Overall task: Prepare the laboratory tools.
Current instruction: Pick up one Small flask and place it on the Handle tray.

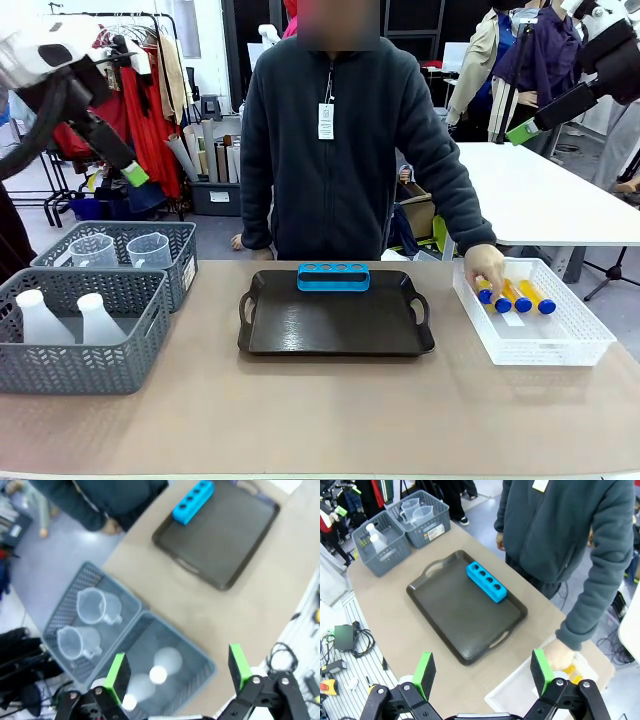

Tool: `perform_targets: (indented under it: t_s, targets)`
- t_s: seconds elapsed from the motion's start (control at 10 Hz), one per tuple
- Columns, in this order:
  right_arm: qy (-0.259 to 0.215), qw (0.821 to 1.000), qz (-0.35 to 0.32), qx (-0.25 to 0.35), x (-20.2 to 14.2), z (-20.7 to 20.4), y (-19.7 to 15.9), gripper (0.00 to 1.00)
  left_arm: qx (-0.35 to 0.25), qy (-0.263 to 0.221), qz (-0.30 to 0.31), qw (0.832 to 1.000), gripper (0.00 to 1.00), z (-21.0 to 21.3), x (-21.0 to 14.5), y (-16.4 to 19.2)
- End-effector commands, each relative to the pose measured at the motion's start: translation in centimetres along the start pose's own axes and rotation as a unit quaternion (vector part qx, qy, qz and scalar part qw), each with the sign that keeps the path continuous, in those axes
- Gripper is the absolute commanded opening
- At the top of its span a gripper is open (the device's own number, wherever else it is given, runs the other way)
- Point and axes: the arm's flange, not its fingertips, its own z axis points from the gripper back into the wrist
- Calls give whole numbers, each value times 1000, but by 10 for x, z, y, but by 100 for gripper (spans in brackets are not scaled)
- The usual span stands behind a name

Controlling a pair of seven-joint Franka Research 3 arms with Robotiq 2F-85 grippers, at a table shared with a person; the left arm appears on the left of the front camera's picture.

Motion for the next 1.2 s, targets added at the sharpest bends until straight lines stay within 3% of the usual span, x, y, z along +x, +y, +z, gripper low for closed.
perform_targets:
  t_s: [0.0, 0.4, 0.6, 0.7, 0.8, 1.1]
  targets:
    - [-10, 1000, 1, 8, 2, 1, 1, 100, 49, 49, 5, 998, 100, 19, -3, -3]
    - [-10, 1000, 1, 8, 2, 1, 1, 100, 71, 113, 7, 991, 100, 43, -38, 8]
    - [-10, 1000, 1, 8, 2, 1, 1, 100, 83, 115, 9, 990, 100, 42, -47, 13]
    - [-10, 1000, 1, 8, 2, 1, 1, 100, 74, 84, 6, 994, 100, 35, -40, 13]
    - [-10, 1000, 1, 8, 2, 1, 1, 100, 74, 111, 0, 991, 100, 44, -44, 12]
    - [-10, 1000, 1, 8, 2, 1, 1, 100, 73, 107, -2, 992, 100, 42, -42, 13]
